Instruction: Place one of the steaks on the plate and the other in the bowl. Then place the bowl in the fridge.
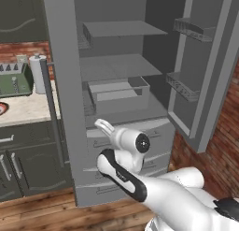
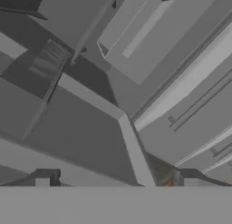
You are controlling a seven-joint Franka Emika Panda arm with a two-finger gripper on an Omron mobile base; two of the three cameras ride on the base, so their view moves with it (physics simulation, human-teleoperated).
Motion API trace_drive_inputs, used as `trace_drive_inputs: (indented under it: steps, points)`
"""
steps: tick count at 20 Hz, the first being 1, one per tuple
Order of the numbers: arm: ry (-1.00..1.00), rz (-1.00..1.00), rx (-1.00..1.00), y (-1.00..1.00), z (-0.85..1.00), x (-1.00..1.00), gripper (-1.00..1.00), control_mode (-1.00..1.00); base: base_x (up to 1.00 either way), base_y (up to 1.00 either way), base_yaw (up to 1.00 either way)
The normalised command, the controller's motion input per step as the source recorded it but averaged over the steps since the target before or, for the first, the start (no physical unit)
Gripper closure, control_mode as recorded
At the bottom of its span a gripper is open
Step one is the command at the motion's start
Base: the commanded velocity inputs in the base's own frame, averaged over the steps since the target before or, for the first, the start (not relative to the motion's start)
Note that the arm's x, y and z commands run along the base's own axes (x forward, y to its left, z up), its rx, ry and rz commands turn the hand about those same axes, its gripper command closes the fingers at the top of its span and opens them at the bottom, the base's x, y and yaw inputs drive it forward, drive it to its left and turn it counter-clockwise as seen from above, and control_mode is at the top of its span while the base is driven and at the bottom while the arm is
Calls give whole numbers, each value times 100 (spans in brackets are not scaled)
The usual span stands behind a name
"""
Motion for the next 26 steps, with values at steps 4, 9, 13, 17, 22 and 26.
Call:
trace_drive_inputs:
  steps: [4,9,13,17,22,26]
  points:
    - [52,0,-33,-69,91,-8,-100,-100,0,0,0]
    - [62,0,-20,-48,90,-23,-100,-100,0,0,0]
    - [68,-4,-25,-25,79,0,-100,-100,0,0,0]
    - [47,11,-36,-18,6,-3,-100,-100,0,0,0]
    - [2,37,-40,0,-28,-60,-100,-100,0,0,0]
    - [2,25,-10,-23,-34,-15,-100,-100,0,0,0]
